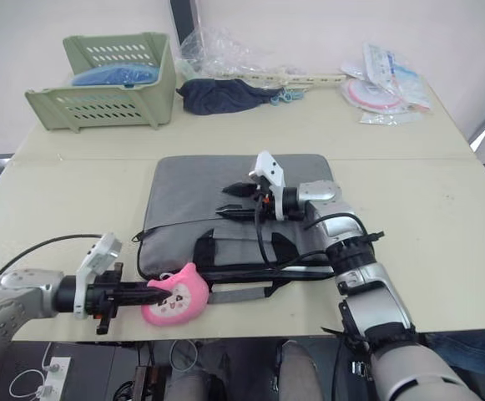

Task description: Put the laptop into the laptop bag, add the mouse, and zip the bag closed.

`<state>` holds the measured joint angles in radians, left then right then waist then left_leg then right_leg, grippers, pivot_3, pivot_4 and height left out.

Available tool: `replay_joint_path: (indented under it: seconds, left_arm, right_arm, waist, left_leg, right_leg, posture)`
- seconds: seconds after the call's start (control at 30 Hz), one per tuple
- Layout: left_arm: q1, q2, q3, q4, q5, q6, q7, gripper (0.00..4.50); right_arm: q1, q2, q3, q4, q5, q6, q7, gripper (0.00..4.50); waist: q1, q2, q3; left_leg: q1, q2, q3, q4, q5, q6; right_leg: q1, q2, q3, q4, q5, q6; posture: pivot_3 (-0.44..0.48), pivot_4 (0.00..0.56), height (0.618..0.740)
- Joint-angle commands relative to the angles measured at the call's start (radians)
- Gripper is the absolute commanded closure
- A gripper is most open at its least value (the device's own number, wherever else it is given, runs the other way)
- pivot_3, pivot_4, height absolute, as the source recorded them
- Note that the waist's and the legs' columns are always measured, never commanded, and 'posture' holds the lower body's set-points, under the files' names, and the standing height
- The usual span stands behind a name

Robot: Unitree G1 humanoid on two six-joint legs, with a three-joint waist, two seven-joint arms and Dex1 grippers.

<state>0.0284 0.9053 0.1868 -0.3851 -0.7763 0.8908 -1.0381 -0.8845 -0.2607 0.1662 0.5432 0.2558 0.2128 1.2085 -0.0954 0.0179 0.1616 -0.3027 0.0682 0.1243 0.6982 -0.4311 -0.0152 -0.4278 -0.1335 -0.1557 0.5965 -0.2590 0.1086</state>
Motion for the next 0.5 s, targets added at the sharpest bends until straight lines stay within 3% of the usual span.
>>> replay_joint_path:
  seconds: [0.03,0.07,0.1,0.5]
  left_arm:
    - [0.031,0.003,0.068,-0.054,-0.048,0.019,0.019,4.5]
    - [0.038,-0.002,0.08,-0.06,-0.056,0.022,0.028,4.5]
    - [0.043,-0.006,0.089,-0.065,-0.062,0.025,0.036,4.5]
    - [0.137,-0.088,0.055,-0.193,-0.11,0.052,0.161,4.5]
  right_arm:
    - [0.016,0.01,0.027,0.025,-0.024,-0.024,0.023,3.71]
    - [0.023,0.009,0.039,0.04,-0.042,-0.041,0.022,4.29]
    - [0.03,0.01,0.049,0.052,-0.054,-0.047,0.021,4.41]
    - [0.119,0.056,0.108,0.225,-0.183,-0.177,-0.062,4.41]
  waist:
    - [-0.002,0.0,0.0]
    - [-0.002,0.0,0.0]
    - [-0.002,0.0,0.0]
    - [-0.01,-0.009,-0.008]
  left_leg:
    - [0.0,0.0,0.0,0.0,0.0,0.0]
    - [0.001,0.0,0.0,0.0,0.0,0.0]
    - [0.0,0.0,0.0,0.0,0.0,0.0]
    - [0.005,0.001,-0.001,-0.001,0.0,-0.001]
  right_leg:
    - [0.0,0.0,0.0,0.0,0.0,0.0]
    - [0.0,0.0,0.0,0.0,0.0,0.0]
    - [0.0,0.0,0.0,0.001,0.0,0.0]
    - [0.008,0.001,0.002,0.002,-0.001,-0.002]
  posture:
    - [0.0,0.15,0.74]
    - [0.0,0.15,0.74]
    - [0.0,0.15,0.74]
    - [0.0,0.15,0.74]
